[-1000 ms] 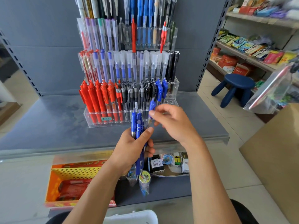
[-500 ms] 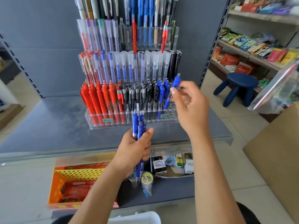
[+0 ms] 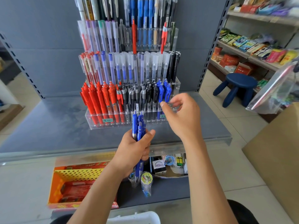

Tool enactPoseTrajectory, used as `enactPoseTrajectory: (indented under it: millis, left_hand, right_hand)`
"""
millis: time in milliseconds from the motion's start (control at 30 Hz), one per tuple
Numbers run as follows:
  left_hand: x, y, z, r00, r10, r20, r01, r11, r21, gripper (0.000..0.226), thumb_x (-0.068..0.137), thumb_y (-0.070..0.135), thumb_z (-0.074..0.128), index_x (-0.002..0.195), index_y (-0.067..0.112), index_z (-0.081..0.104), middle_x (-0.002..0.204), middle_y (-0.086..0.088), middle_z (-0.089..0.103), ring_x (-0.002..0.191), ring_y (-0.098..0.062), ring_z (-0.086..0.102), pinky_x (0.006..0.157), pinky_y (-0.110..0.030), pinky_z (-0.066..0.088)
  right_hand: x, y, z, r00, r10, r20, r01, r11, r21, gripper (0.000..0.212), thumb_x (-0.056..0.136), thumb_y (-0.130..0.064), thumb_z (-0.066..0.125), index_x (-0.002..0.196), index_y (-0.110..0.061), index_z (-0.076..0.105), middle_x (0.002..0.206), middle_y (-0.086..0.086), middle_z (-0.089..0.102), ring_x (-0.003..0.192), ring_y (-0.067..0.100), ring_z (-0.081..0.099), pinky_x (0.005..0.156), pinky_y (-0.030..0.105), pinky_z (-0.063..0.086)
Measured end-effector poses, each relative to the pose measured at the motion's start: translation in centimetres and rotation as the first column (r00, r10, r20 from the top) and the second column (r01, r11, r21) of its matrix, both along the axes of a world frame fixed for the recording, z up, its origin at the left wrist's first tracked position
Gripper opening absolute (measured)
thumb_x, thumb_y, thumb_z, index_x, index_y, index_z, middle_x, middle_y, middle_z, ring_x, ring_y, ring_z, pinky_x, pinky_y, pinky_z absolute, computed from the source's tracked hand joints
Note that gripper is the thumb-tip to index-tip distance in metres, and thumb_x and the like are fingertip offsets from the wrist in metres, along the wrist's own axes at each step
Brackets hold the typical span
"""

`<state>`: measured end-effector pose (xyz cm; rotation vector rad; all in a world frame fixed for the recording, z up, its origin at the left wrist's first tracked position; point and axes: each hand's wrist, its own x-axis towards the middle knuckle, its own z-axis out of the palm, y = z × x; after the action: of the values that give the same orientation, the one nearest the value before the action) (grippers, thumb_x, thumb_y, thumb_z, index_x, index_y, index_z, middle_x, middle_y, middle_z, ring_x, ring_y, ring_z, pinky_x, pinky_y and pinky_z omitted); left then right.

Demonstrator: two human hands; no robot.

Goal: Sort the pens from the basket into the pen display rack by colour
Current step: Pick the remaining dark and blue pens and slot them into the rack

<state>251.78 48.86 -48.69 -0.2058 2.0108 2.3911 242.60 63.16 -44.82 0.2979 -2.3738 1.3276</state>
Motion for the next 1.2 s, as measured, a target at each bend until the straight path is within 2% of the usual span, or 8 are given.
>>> enactPoseTrajectory:
  millis: [133, 200, 300, 567, 700, 833, 967, 1200]
  left_hand:
    - [-0.1, 0.1, -0.3, 0.999, 0.035, -0.025, -0.036, 0.999, -0.04, 0.026, 0.101, 0.007, 0.058, 0.079, 0.01, 0.043, 0.059, -0.003, 0.029, 0.051, -0.016, 0.023, 0.045, -0.027, 0.026]
    - [-0.1, 0.1, -0.4, 0.998, 0.044, -0.034, -0.046, 0.997, -0.06, 0.018, 0.099, 0.001, 0.057, 0.084, 0.007, 0.049, 0.061, -0.006, 0.03, 0.051, -0.016, 0.026, 0.045, -0.027, 0.028]
    - [0.1, 0.2, -0.3, 0.998, 0.023, -0.066, -0.028, 0.997, -0.074, 0.012, 0.094, 0.003, 0.066, 0.089, 0.003, 0.055, 0.059, -0.004, 0.034, 0.048, -0.015, 0.028, 0.045, -0.028, 0.029]
    - [0.0, 0.6, -0.5, 0.994, 0.067, -0.09, -0.08, 0.986, -0.149, 0.018, 0.093, 0.001, 0.065, 0.079, 0.013, 0.061, 0.053, 0.003, 0.046, 0.048, -0.013, 0.038, 0.046, -0.027, 0.037]
    - [-0.1, 0.7, -0.5, 0.991, 0.032, -0.131, -0.053, 0.986, -0.16, 0.025, 0.087, 0.011, 0.076, 0.072, 0.019, 0.058, 0.056, -0.002, 0.039, 0.048, -0.017, 0.034, 0.046, -0.031, 0.034]
    - [-0.2, 1.1, -0.9, 0.991, 0.021, -0.135, -0.045, 0.983, -0.179, 0.038, 0.082, 0.028, 0.079, 0.077, 0.013, 0.044, 0.056, 0.0, 0.034, 0.048, -0.02, 0.029, 0.048, -0.03, 0.032]
    - [-0.6, 1.5, -1.1, 0.989, 0.04, -0.14, -0.067, 0.979, -0.195, 0.036, 0.082, 0.035, 0.073, 0.073, 0.015, 0.044, 0.056, -0.001, 0.034, 0.048, -0.019, 0.029, 0.048, -0.03, 0.031]
    - [-1.0, 2.3, -0.9, 0.993, 0.048, -0.106, -0.062, 0.989, -0.135, 0.036, 0.093, 0.03, 0.068, 0.081, 0.011, 0.041, 0.063, -0.007, 0.026, 0.054, -0.021, 0.023, 0.048, -0.03, 0.028]
  right_hand:
    - [2.0, 0.0, 1.0, 0.81, 0.419, 0.41, -0.505, 0.854, 0.127, 0.03, 0.073, -0.055, 0.083, 0.076, -0.026, 0.076, 0.075, -0.013, 0.071, 0.068, -0.004, 0.06, 0.064, 0.016, 0.045]
    - [2.1, 0.2, 1.0, 0.755, 0.468, 0.459, -0.575, 0.809, 0.121, 0.026, 0.073, -0.051, 0.085, 0.081, -0.028, 0.078, 0.075, -0.017, 0.071, 0.069, -0.005, 0.059, 0.064, 0.015, 0.045]
    - [2.2, 0.5, 1.1, 0.777, 0.479, 0.409, -0.554, 0.829, 0.081, 0.011, 0.081, -0.036, 0.082, 0.086, -0.027, 0.08, 0.075, -0.017, 0.071, 0.067, -0.004, 0.058, 0.067, 0.018, 0.048]
    - [3.0, 0.1, 1.0, 0.76, 0.48, 0.437, -0.56, 0.826, 0.066, 0.016, 0.08, -0.038, 0.083, 0.078, -0.023, 0.08, 0.069, -0.013, 0.07, 0.061, -0.005, 0.057, 0.057, 0.011, 0.043]
    - [2.9, -0.2, 1.0, 0.763, 0.498, 0.412, -0.495, 0.86, -0.123, 0.007, 0.081, -0.022, 0.08, 0.077, -0.018, 0.077, 0.068, -0.009, 0.07, 0.064, -0.003, 0.059, 0.059, 0.014, 0.048]
    - [2.1, 0.5, 1.2, 0.813, 0.506, 0.287, -0.429, 0.855, -0.293, 0.002, 0.085, -0.015, 0.076, 0.087, -0.014, 0.075, 0.076, -0.01, 0.069, 0.074, 0.003, 0.061, 0.073, 0.019, 0.051]
    - [1.8, 1.1, 1.2, 0.77, 0.572, 0.282, -0.515, 0.818, -0.255, 0.014, 0.083, -0.018, 0.082, 0.094, -0.014, 0.075, 0.09, 0.001, 0.076, 0.085, 0.015, 0.07, 0.084, 0.03, 0.058]
    - [0.2, 2.5, 2.1, 0.873, 0.461, 0.158, -0.328, 0.796, -0.509, 0.008, 0.099, -0.009, 0.059, 0.1, -0.014, 0.064, 0.081, 0.003, 0.075, 0.072, 0.02, 0.073, 0.063, 0.027, 0.054]
